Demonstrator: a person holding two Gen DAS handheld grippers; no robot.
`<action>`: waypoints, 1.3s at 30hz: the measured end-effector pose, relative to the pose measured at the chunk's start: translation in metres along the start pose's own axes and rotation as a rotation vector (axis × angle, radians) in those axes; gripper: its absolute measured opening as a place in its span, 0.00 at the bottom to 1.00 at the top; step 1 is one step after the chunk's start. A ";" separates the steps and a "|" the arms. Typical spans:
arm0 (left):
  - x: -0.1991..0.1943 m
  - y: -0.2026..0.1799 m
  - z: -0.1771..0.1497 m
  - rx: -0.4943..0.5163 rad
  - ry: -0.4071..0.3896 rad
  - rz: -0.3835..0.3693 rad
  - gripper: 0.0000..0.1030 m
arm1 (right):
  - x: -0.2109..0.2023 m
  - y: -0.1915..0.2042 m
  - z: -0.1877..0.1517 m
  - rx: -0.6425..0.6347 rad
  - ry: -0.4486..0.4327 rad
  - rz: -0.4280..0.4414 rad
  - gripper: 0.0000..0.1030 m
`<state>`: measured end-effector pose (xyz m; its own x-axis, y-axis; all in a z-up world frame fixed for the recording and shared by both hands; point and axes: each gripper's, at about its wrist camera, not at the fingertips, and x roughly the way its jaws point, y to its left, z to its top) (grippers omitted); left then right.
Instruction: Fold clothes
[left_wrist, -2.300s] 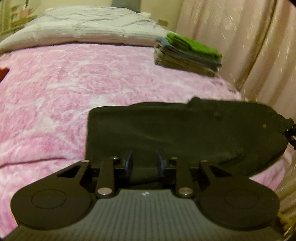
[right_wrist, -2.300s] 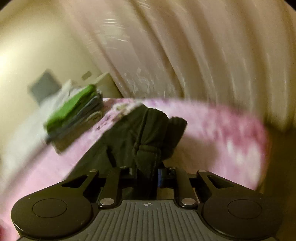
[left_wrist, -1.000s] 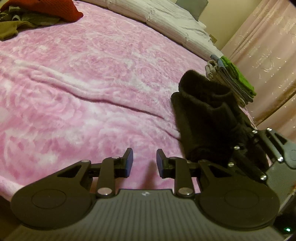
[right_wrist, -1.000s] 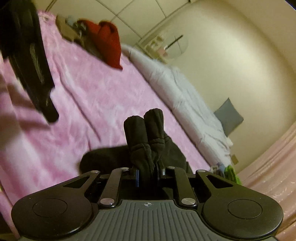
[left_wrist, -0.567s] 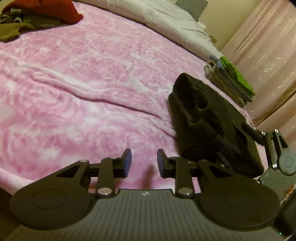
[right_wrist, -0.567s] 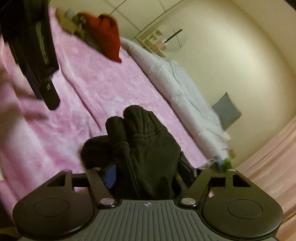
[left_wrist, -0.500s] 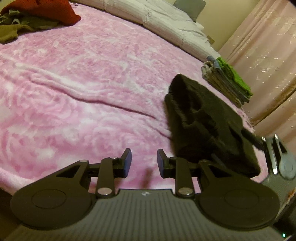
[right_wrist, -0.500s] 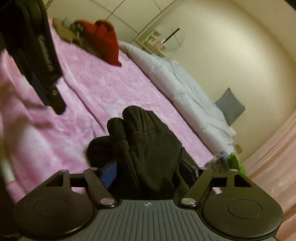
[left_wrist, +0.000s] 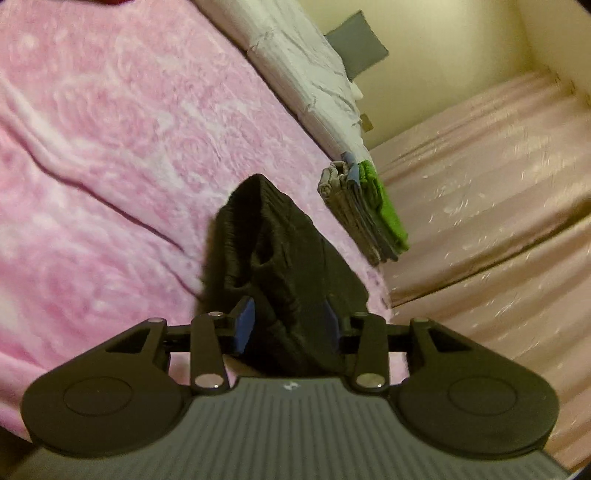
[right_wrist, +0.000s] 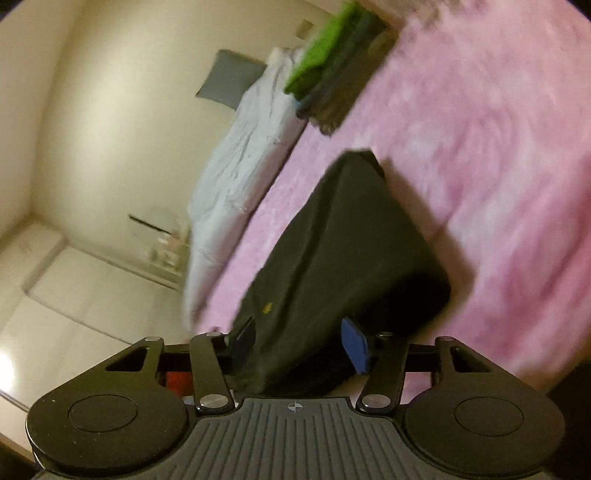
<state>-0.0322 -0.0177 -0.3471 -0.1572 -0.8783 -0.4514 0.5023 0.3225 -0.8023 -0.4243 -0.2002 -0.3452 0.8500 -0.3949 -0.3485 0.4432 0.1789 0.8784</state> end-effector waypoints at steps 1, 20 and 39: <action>0.002 -0.002 -0.002 0.015 -0.001 0.014 0.34 | 0.001 0.008 -0.002 -0.057 0.002 -0.009 0.52; 0.020 0.031 -0.001 -0.067 0.000 0.048 0.27 | 0.100 0.100 -0.171 -1.902 0.065 -0.360 0.35; 0.034 0.044 -0.009 -0.085 -0.042 0.048 0.16 | 0.096 0.068 -0.176 -1.924 0.048 -0.312 0.04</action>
<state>-0.0230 -0.0301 -0.4007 -0.0985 -0.8746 -0.4747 0.4338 0.3916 -0.8115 -0.2621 -0.0671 -0.3765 0.6839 -0.5875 -0.4327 0.1967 0.7195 -0.6660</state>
